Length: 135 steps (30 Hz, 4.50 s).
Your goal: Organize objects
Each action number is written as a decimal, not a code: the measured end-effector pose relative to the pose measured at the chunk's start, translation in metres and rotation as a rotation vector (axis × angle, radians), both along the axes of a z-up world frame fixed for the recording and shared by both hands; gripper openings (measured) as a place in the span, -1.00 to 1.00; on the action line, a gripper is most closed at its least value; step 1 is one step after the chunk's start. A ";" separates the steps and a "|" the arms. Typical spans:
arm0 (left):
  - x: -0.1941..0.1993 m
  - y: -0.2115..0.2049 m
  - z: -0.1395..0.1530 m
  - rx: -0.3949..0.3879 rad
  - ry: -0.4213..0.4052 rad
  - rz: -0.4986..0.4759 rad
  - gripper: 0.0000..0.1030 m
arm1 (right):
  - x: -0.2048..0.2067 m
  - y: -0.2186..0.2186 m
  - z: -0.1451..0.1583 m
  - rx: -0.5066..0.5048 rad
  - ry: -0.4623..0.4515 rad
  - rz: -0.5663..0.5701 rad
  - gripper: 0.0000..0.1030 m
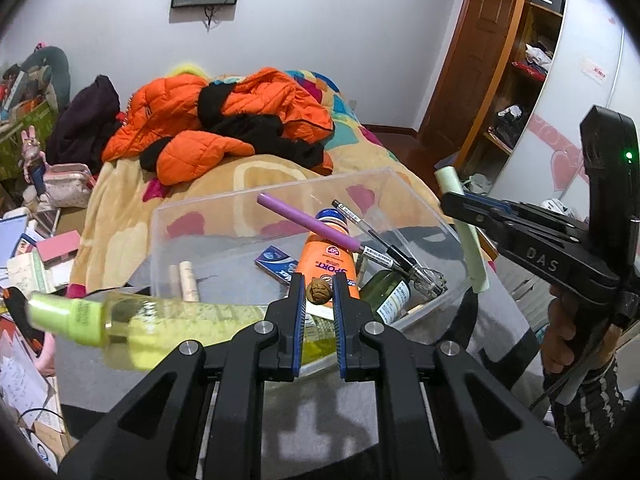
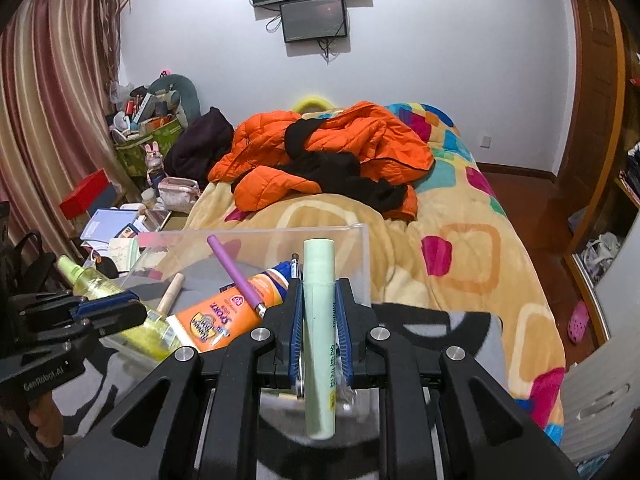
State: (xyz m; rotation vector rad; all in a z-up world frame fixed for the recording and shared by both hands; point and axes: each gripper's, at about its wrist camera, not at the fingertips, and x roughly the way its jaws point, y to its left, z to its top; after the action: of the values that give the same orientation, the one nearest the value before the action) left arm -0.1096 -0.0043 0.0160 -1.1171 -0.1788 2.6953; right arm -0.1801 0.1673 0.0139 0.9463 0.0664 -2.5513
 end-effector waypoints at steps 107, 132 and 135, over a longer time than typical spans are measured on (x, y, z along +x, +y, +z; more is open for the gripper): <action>0.082 0.009 0.009 -0.048 0.092 0.175 0.88 | 0.097 0.015 0.013 -0.027 0.046 0.077 0.97; 0.078 0.005 0.009 -0.004 0.055 0.151 0.88 | 0.098 0.016 0.011 -0.031 0.036 0.073 0.97; 0.078 0.005 0.008 -0.007 0.053 0.150 0.88 | 0.097 0.016 0.011 -0.034 0.034 0.072 0.97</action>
State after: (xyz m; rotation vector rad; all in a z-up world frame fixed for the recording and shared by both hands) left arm -0.0314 0.0010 0.0243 -1.0728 -0.2546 2.8556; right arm -0.0826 0.1834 0.0253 0.8719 0.0650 -2.4947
